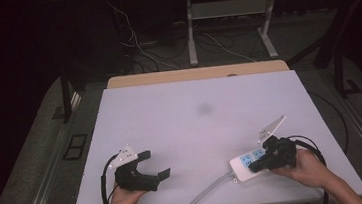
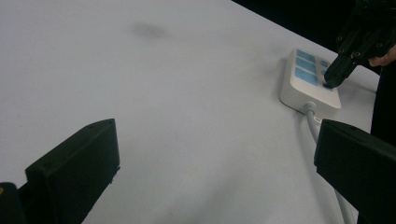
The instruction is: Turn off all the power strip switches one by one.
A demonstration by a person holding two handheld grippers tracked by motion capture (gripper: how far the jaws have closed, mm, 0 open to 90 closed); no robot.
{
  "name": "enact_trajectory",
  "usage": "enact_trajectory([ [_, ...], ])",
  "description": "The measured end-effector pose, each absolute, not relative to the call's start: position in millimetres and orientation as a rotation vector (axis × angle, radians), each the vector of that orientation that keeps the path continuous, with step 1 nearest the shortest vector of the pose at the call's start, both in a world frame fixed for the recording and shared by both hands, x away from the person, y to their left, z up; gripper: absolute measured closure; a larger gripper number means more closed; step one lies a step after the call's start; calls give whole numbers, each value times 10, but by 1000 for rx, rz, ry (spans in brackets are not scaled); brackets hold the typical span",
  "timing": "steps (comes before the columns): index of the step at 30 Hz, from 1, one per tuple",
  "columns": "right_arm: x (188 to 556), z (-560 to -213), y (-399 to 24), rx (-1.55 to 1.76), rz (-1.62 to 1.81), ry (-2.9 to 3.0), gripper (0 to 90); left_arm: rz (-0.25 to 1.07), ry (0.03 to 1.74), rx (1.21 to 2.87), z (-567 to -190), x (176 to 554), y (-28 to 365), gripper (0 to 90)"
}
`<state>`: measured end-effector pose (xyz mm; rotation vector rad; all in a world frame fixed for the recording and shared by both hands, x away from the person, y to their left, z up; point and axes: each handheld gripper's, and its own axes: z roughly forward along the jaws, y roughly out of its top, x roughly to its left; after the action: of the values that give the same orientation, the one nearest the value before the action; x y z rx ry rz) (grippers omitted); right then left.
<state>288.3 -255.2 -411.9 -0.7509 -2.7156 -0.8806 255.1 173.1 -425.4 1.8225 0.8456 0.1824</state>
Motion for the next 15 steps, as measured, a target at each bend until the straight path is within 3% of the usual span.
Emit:
enact_trajectory([
  [15, 2924, -4025, -2510, -740, -900, -2716, 900, 181, 846, 1827, -4262, 2560, 1735, 0],
])
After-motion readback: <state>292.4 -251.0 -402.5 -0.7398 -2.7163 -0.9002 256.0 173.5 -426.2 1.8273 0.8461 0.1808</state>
